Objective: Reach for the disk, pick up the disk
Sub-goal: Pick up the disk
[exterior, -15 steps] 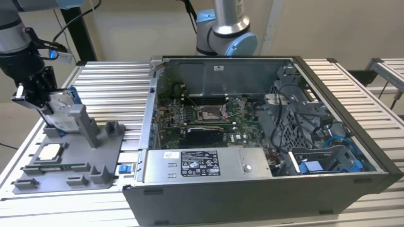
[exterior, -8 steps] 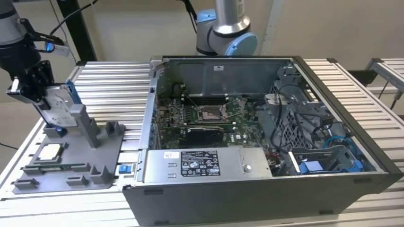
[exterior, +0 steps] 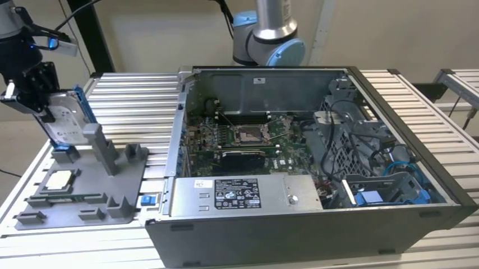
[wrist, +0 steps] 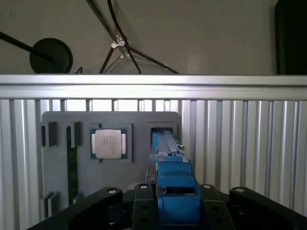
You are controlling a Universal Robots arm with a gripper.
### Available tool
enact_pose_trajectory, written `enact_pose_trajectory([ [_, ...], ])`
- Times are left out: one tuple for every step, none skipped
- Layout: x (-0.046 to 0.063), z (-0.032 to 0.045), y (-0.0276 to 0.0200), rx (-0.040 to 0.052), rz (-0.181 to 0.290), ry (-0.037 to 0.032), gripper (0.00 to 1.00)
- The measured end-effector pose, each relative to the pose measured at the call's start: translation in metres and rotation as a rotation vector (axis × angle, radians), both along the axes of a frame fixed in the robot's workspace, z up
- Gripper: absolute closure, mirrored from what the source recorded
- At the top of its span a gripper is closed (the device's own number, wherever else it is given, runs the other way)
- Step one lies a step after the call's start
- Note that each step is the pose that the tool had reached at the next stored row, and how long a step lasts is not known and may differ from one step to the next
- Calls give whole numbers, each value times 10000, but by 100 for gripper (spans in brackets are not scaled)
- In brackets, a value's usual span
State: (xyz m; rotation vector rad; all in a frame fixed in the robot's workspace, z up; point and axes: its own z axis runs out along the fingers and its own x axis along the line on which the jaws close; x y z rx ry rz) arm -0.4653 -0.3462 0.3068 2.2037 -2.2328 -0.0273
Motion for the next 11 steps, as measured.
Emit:
enact_pose_trajectory([
  [0,28,0,0,0,-1,100],
  [0,56,0,1,0,-1,100],
  [0,85,0,1,0,0,100],
  [0,113,0,0,0,1,100],
  [0,143,0,0,1,0,100],
  [0,170,0,1,1,-1,100],
  [0,198,0,1,0,-1,100],
  [0,221,0,0,0,0,100],
  [0,245,0,0,0,0,100],
  [0,266,0,1,0,-2,100],
  [0,288,0,1,0,-1,100],
])
